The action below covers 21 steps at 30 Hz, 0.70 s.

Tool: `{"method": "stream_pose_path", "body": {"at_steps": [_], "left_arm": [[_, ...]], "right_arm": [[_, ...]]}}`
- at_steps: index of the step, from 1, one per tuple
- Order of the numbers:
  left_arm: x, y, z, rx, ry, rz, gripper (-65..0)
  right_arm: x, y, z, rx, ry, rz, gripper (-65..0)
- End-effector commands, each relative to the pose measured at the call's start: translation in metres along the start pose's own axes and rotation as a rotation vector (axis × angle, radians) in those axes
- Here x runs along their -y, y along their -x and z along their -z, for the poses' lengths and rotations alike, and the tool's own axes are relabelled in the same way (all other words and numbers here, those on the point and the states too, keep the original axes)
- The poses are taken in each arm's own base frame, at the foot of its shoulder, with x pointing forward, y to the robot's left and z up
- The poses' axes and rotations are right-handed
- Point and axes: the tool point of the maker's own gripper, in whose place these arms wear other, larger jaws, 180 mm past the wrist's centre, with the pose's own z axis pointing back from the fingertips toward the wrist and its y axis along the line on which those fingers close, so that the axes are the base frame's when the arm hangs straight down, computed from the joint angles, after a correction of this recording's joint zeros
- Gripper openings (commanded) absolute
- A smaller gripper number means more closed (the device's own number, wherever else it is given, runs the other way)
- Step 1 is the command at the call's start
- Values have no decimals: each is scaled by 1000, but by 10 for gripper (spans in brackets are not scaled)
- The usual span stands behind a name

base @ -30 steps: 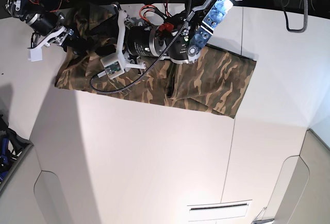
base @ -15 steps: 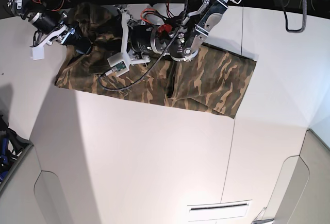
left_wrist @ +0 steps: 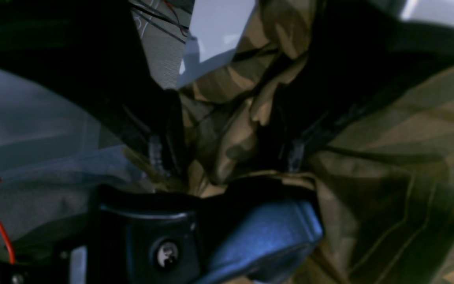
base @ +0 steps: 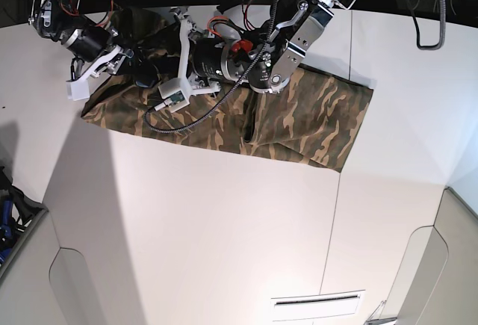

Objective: Fold the T-shirt properly
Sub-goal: 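Grasp the strip end with the left gripper and fold it toward the right gripper, then lift the folded bundle with both grippers and fold it over again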

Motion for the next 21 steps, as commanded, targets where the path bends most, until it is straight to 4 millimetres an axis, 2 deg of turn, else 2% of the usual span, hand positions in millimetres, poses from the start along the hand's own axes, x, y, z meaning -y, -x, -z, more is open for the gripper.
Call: {"method": "stream_pose_path", "body": {"at_steps": [1,4,5,12,15,18,21], "left_arm": [[8,-21,-1,69,36,18,-293],[9,-25,-3,74,37,28,-293],[10,-27,-4,79,37,34,-293],[20,-40,-11,94,51,71,-293],[22,-45,-15,100,46,90,-293],[15,-56,-27,130,12,107,-294],[-3,-65,-45,155,-47,97,-294]], "right_arm": [[-5,-7,0,20,-16,-16,-422],[-5,-9,0,30,-15,-17,-610],[-4,-10,0,38,-13,-19,-650],[-1,-17,0,65,3,-34,-650],[4,-26,-3,80,26,-49,-650],[15,-43,-15,108,61,-68,-650],[33,-63,-37,133,121,-104,-650]]}}
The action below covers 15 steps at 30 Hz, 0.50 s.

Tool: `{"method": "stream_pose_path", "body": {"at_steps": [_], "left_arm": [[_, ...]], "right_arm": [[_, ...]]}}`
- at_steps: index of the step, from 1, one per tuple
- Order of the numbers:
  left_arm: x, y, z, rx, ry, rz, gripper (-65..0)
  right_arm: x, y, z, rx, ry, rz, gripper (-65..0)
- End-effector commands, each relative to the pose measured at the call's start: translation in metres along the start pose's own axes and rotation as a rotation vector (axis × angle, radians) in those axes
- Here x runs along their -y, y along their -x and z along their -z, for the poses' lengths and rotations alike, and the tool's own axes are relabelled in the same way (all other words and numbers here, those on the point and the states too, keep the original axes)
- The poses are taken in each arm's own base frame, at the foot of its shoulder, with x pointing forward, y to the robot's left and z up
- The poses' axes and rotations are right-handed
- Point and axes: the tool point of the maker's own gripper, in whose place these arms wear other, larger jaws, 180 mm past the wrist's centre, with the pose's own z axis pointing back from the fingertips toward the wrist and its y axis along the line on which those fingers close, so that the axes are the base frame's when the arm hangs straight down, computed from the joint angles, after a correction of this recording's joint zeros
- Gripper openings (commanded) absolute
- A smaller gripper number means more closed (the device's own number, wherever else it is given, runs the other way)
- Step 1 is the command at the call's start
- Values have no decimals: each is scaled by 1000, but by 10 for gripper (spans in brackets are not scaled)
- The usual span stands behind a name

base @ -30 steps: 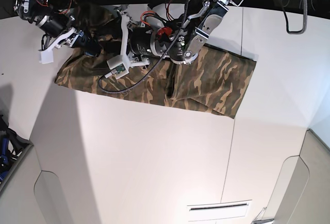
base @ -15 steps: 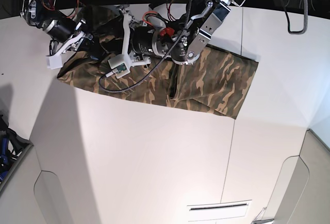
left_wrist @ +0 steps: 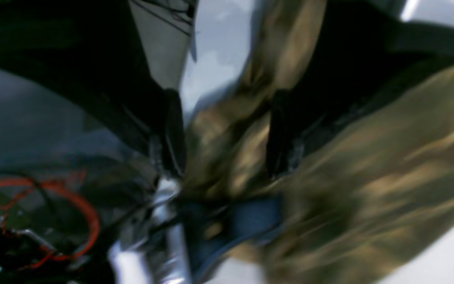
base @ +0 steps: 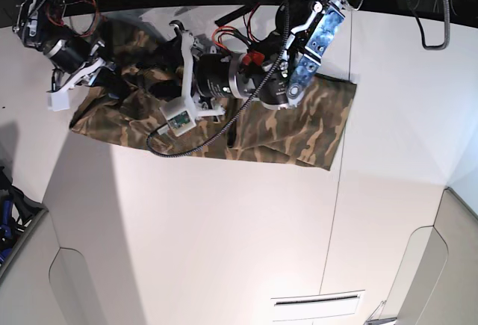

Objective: Fold the T-shirt properly
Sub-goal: 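Lift the folded bundle with both grippers and fold it over again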

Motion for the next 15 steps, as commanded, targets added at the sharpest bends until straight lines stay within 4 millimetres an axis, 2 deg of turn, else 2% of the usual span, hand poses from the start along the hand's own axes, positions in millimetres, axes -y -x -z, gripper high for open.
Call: {"method": "stream_pose_path", "body": {"at_steps": [1,8,11,15], "left_arm": [[-4,-18,-8,59,-4,16,-294],[-62,-22,-52,121,-162,-78,-294],[-82,-21,-70,152,-228,-114,-294],[-94,-12,-82,164,-274,-157,-293]], "right_arm": [[7,-24,-12,57,15,-35,-650],[53,-78,-68,111,165,-142,-650],[60,-107,-88,128,197,-195,-650],[53,-146,-99,150,197,-264,-650]]}}
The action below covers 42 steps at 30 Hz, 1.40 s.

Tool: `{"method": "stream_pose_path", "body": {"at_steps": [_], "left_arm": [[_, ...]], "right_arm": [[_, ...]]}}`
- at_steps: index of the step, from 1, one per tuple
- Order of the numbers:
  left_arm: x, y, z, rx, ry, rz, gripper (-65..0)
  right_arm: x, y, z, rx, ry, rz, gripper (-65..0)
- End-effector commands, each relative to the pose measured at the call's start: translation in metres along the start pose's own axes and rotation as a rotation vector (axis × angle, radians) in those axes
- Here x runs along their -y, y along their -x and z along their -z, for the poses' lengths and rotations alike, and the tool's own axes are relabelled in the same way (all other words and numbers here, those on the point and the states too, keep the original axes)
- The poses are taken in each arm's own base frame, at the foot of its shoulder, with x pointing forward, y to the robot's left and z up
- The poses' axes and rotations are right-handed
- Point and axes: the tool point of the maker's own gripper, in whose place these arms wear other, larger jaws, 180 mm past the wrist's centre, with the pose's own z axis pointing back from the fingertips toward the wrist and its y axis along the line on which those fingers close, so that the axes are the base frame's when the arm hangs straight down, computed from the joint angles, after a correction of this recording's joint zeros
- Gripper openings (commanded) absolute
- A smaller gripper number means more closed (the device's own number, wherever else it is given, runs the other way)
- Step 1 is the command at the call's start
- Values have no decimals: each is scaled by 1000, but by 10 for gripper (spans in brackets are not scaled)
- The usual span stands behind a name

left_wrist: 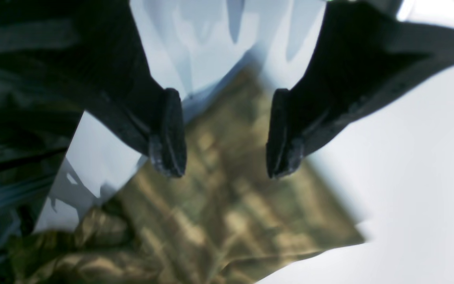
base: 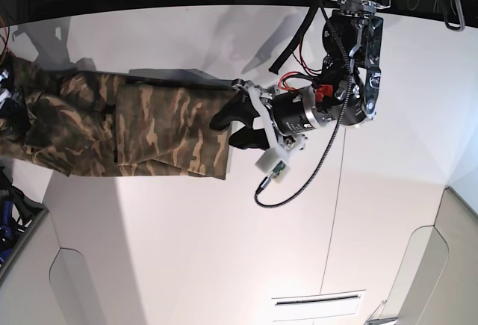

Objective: Fold the T-shirt properly
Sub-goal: 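Lift the folded bundle with both grippers and fold it over again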

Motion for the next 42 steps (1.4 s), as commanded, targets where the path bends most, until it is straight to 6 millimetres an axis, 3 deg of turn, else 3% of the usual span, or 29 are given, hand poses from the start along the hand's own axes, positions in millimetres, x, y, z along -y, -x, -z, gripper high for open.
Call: {"method": "stream_pose_path", "body": {"at_steps": [1,7,10,12,16,22,27,30,34,42], "left_arm": [[5,-7,-1,37,20,5,-294],[4,32,5,-3,27,-104,-293],[1,42,10,-6,30,-149,-293],[-2,48,13,-3,28,-175,-293],[-7,54,16,13,24,-211,-294],[-7,55,17,8,24,-215,-293],[-1,53,16,16,60,-247,-293],[6,55,16,-1,94,-271,-293],[11,58,15,-19,121,-289,-293],[20,65,11,-29,165,-336,-295]], "right_arm": [[-6,-32,-6,71,-17,-49,-650],[-41,-90,2,190,-68,-170,-650],[-70,-103,17,208,-114,-227,-650],[-91,-102,32,190,-154,-264,-650],[-139,-82,70,101,-241,-344,-650],[-211,-24,119,-58,-330,-510,-650],[-260,30,146,-158,-355,-725,-320],[-276,49,152,-186,-356,-851,-279],[-292,53,155,-190,-371,-928,-279],[-302,30,156,-149,-383,-933,-281]]}}
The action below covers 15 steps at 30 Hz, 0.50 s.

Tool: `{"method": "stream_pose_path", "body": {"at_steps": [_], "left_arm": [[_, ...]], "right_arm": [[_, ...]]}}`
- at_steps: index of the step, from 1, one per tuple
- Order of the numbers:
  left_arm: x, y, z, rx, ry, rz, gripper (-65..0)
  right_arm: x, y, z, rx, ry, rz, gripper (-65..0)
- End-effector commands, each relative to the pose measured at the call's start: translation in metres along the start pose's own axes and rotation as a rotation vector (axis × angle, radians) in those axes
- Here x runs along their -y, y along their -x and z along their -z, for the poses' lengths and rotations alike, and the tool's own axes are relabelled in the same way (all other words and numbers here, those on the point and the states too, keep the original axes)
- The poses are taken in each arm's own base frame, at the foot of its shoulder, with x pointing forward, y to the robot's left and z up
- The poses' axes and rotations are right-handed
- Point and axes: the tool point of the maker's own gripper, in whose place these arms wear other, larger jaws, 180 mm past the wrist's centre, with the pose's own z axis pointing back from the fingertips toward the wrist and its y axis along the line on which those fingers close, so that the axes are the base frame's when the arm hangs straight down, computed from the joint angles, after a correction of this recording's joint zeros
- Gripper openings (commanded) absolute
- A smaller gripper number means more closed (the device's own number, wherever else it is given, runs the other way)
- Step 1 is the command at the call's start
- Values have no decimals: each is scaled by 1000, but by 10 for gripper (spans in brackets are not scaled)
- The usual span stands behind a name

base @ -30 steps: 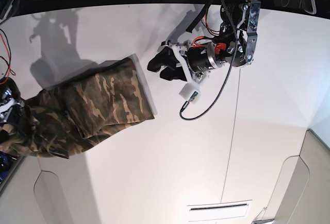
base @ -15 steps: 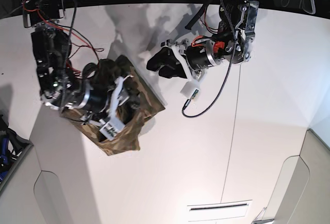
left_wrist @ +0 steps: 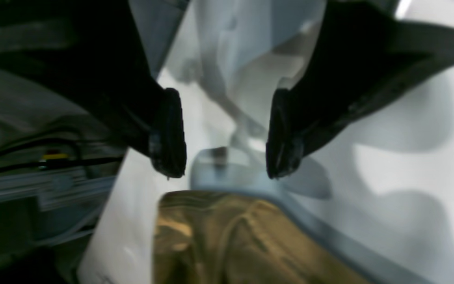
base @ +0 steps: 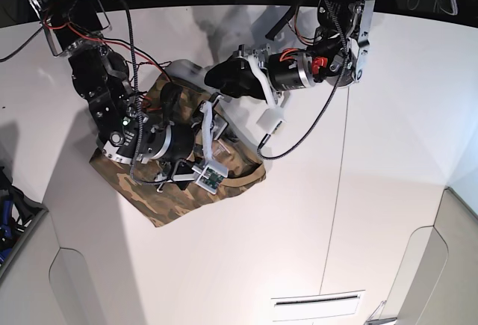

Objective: Fold the T-shirt properly
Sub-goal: 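Lift the folded bundle with both grippers and fold it over again, then lower the folded bundle onto the table and open both grippers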

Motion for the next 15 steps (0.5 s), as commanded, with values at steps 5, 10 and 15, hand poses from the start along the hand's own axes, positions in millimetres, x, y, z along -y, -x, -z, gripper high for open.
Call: {"method": "stream_pose_path", "body": {"at_steps": [5,10,15], "left_arm": [[10,-24,-9,72,37,36,-477],[29,-40,-12,111,78,81,-547],[54,-32,9,68,130,147,-547]], "right_arm": [[46,-34,-20,91,114,-9,-323],[98,-50,-48,187,249,39,-640],[140,-45,-69,234,338,129,-650]]}}
